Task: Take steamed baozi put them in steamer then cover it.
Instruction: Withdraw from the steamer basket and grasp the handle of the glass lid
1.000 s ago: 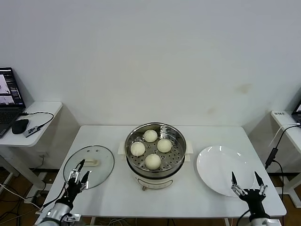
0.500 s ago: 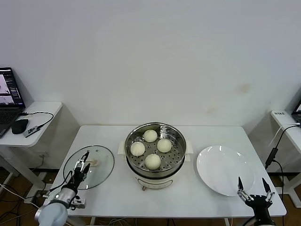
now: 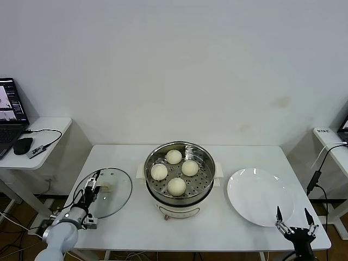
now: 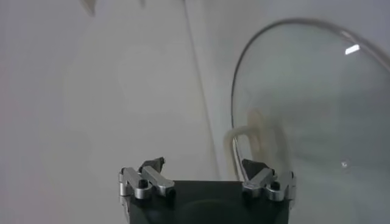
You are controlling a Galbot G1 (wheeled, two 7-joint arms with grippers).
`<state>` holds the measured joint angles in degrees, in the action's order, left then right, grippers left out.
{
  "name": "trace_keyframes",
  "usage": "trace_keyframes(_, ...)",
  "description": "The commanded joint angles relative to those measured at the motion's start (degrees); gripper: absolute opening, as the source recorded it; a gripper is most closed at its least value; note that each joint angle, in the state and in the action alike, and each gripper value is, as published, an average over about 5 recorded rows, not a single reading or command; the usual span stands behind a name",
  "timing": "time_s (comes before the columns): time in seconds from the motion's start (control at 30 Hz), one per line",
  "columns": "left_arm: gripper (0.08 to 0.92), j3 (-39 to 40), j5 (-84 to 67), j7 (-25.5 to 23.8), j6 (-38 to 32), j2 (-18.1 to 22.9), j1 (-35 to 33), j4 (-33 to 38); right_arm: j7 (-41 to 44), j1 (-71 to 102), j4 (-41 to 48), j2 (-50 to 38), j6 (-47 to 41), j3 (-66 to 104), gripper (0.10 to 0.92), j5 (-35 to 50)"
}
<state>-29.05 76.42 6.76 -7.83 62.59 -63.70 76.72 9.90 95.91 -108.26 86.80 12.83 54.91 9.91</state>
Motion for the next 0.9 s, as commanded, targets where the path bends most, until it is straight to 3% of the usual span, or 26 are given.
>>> trace_keyframes(0.03, 0.823, 0.9, -0.5, -0.3, 0.1, -0.1, 4.0, -3.7, 0.0, 0.0, 0.5, 0.3, 0.2, -0.1, 0.823, -0.3)
trace_keyframes(0.43, 0.812, 1.6, -3.1, -0.3, 0.0, 0.2, 5.3, -5.2, 0.0, 0.1, 0.7, 0.3, 0.3, -0.2, 0.823, -0.6)
trace_keyframes(0.9, 0.429, 2.0, -8.5, 2.0, -1.1, 0.3, 4.0, -7.7, 0.4, 0.1, 0.9, -0.2, 0.9, -0.9, 0.823, -1.0)
